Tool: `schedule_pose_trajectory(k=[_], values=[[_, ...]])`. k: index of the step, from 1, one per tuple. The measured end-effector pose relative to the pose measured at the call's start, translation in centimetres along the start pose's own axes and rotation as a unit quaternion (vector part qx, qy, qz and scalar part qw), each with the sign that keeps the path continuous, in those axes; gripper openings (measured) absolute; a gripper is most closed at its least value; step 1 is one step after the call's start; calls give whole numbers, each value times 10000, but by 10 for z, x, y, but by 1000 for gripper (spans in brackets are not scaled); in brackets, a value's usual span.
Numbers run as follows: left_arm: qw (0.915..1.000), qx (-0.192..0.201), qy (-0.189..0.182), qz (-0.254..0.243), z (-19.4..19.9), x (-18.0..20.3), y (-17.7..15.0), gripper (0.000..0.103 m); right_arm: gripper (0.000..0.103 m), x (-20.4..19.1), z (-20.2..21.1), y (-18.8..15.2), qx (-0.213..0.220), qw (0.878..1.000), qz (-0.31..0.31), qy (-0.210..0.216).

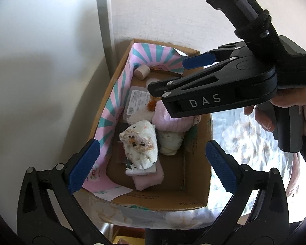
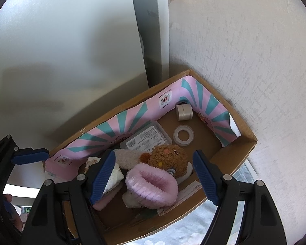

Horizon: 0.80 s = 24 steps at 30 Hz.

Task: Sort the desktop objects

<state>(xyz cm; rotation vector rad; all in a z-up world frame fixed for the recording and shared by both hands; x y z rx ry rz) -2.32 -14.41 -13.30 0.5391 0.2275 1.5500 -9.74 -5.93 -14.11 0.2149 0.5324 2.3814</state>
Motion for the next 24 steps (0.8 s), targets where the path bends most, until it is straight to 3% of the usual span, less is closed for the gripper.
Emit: schedule_pose_trajectory(k=[24], values=[[9999,-1,100,-49,3,-2,-4,103,74,-4,3,-4,-45,9999,131,-84]])
Point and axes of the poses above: each gripper's, at about its wrist camera, not at the fingertips, and z roughly against the way its jaws point, x to its right, y to its top, the point moved 3 cm from there along -z, roughly the way its jaws point, and after that the axes turned 11 degrees about z, right-handed, at the moved point
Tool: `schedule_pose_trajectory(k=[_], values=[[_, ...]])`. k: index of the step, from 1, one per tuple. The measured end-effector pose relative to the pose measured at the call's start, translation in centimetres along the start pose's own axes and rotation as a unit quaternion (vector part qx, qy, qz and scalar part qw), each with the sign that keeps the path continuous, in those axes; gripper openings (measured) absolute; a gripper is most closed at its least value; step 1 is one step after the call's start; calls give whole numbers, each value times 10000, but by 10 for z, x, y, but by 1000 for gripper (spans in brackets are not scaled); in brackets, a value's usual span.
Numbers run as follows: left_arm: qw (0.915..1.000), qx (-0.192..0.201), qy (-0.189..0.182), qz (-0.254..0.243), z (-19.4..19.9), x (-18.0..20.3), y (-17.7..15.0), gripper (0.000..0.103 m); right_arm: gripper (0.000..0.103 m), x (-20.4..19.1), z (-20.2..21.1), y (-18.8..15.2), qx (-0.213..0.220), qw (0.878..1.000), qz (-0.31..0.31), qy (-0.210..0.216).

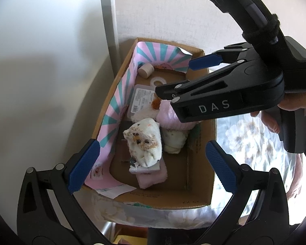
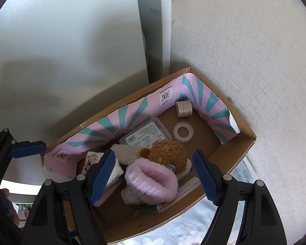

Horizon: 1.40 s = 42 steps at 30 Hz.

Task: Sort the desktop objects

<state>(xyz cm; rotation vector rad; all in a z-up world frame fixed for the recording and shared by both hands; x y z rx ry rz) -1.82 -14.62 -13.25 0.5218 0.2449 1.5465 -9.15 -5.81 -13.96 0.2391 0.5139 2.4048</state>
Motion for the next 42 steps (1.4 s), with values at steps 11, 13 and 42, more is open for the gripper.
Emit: schedule_pose_trajectory(k=[11,13,42], values=[[9999,-5,147,-59,1,-2,-3,103,74,-2,2,1,-6,10000,34,-7],[9998,-20,161,-68,0,-3,-3,103,74,-3,3,1,0,10000,14,-13],[9913,1003,363,-774,76,71,35,103,74,16,201,-137,393,9130,-3329,-2325]])
Point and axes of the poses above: each gripper's, at about its wrist camera, not at the fingertips, and z roughly against the way its jaws point, x to its right, y to its top, the point moved 3 cm from there along -z, roughly the way its jaws point, and after that the axes turned 11 degrees about z, right-handed, at the moved point
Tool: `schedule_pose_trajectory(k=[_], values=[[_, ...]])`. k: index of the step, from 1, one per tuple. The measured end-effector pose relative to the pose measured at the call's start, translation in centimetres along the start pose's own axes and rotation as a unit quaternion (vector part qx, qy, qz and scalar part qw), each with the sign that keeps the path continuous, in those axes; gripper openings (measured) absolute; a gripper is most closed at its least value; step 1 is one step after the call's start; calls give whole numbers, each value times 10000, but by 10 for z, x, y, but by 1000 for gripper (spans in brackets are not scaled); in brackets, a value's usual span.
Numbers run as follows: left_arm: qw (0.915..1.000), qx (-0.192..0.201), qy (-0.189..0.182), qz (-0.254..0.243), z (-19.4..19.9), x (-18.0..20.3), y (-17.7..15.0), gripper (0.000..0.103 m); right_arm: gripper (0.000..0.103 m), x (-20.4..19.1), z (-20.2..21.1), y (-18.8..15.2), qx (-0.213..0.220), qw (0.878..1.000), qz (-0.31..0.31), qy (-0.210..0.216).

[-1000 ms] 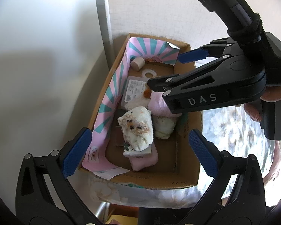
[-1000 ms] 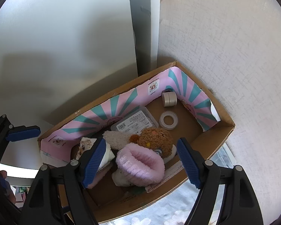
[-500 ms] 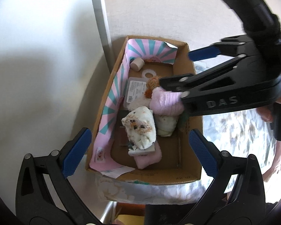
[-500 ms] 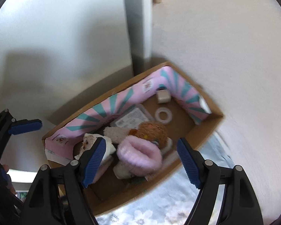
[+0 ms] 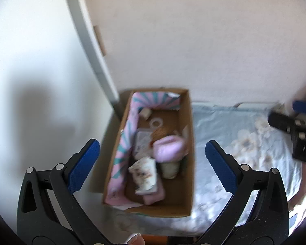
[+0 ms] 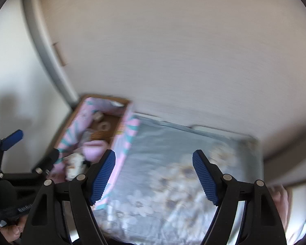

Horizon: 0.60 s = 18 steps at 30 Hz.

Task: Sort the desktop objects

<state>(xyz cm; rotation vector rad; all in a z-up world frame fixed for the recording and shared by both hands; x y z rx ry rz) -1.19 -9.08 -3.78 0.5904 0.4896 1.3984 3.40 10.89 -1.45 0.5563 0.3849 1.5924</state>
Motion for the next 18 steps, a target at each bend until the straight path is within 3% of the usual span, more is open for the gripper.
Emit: schedule_pose_trajectory(k=[9,18], values=[[9985,-140,-515,-105,7,37,-2,103,74,33,24,-27,120,9969,-617,-463],[9982,-32,-596,-91,16,51,-5,103,74,37,24,-38,153,9959,-736,-496]])
Point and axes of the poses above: each gripper's, at about its wrist camera, not at the fingertips, and z roughly against the way its jaws point, x to its right, y to its top, the point moved 3 cm from there along -z, roughly the way its jaws point, and after that the axes turned 11 degrees about z, right-handed, at the moved point
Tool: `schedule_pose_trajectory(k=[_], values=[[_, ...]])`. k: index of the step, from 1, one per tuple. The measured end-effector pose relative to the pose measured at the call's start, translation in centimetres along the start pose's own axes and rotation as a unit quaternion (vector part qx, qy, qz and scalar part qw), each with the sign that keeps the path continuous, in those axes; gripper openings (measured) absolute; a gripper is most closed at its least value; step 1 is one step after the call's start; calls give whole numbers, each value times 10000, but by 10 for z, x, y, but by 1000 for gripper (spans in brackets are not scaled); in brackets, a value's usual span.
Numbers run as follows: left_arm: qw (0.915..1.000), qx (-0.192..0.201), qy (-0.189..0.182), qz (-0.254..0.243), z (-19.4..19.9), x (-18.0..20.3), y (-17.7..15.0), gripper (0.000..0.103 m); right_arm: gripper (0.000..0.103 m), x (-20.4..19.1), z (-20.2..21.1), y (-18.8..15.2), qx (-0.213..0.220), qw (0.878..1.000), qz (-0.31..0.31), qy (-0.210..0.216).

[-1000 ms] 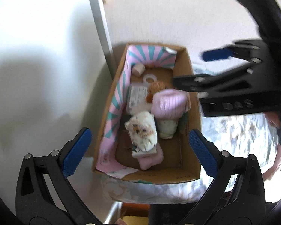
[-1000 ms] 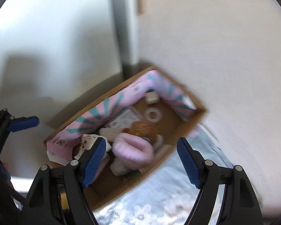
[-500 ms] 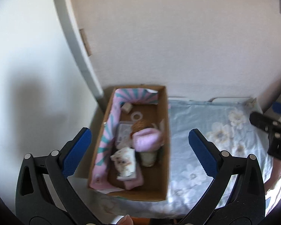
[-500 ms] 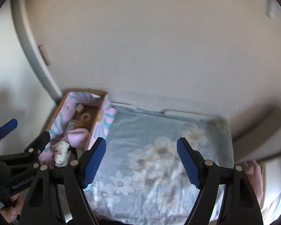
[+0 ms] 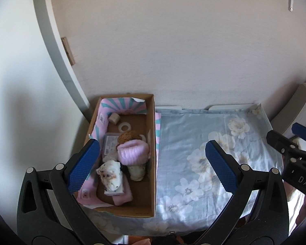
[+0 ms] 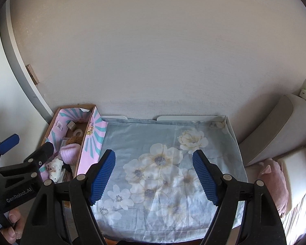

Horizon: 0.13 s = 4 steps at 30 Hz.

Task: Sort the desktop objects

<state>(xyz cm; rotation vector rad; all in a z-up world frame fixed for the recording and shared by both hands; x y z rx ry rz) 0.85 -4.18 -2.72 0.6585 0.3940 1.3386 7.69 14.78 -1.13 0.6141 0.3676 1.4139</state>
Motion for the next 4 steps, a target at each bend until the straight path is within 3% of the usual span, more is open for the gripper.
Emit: schedule_pose_trajectory(k=[4], values=[[10000,89,-9,18,5,0,1,103,74,-2,0,0,24,10000,19,-2]])
Point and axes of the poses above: each gripper's, at about its wrist camera, not at the fingertips, and z roughly against the way its jaws point, x to its right, y to its top, the point moved 3 cm from there along -z, roughly the way its jaws point, and after that the axes turned 11 degrees about z, right-handed, at the moved point
